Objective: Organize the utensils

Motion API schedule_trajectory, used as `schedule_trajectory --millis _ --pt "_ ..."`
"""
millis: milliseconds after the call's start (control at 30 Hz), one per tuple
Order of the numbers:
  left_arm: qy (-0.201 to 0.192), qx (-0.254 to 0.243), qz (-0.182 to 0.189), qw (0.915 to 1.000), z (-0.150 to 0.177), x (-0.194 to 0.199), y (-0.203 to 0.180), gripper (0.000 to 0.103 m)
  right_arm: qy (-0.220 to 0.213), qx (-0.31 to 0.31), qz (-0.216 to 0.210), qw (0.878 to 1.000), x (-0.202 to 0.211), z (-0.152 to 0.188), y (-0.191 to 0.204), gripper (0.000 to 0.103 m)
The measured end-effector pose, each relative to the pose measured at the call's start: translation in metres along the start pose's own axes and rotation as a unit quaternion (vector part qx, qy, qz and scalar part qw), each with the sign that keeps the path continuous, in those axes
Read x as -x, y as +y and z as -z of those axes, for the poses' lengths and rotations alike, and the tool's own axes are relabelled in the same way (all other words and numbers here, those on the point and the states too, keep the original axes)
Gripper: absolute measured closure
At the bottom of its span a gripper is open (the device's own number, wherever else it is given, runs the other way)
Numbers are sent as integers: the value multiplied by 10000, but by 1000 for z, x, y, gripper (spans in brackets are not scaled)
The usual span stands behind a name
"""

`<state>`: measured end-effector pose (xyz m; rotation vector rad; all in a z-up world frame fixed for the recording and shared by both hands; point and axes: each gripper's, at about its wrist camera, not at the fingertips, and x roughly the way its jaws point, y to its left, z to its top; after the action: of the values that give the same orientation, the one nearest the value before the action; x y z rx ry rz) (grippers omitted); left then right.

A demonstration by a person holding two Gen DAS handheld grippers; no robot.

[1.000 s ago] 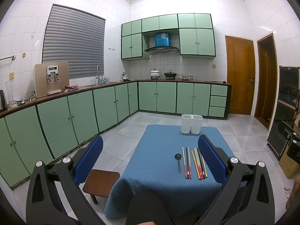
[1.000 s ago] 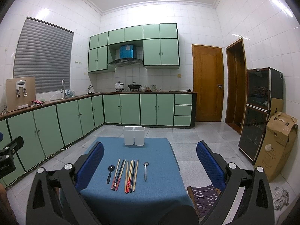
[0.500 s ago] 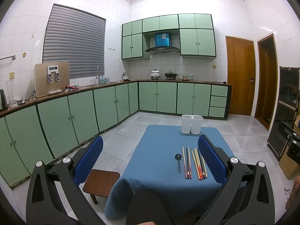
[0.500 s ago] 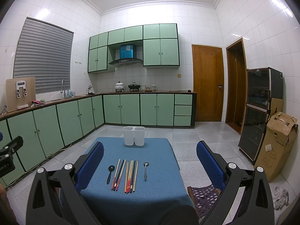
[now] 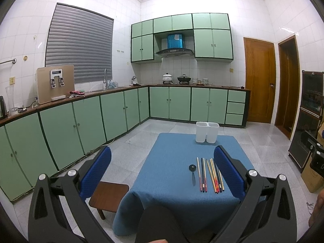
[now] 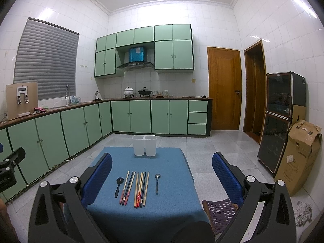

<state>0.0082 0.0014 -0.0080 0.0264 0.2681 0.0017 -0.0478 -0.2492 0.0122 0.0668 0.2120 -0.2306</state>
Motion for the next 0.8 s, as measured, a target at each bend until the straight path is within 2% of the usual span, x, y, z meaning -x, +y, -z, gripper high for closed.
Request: schedule_trajectory --millis 567,667,800 --pt "252 -47 88 9996 10 -20 -6 5 259 65 9 9996 -23 4 3 6" --pt "445 -121 269 9986 16 -35 -11 5 507 103 -24 9987 -43 14 2 6" --pt "1118 -68 750 9909 40 -78 -14 5 1011 23 -225 9946 -78 36 -2 6"
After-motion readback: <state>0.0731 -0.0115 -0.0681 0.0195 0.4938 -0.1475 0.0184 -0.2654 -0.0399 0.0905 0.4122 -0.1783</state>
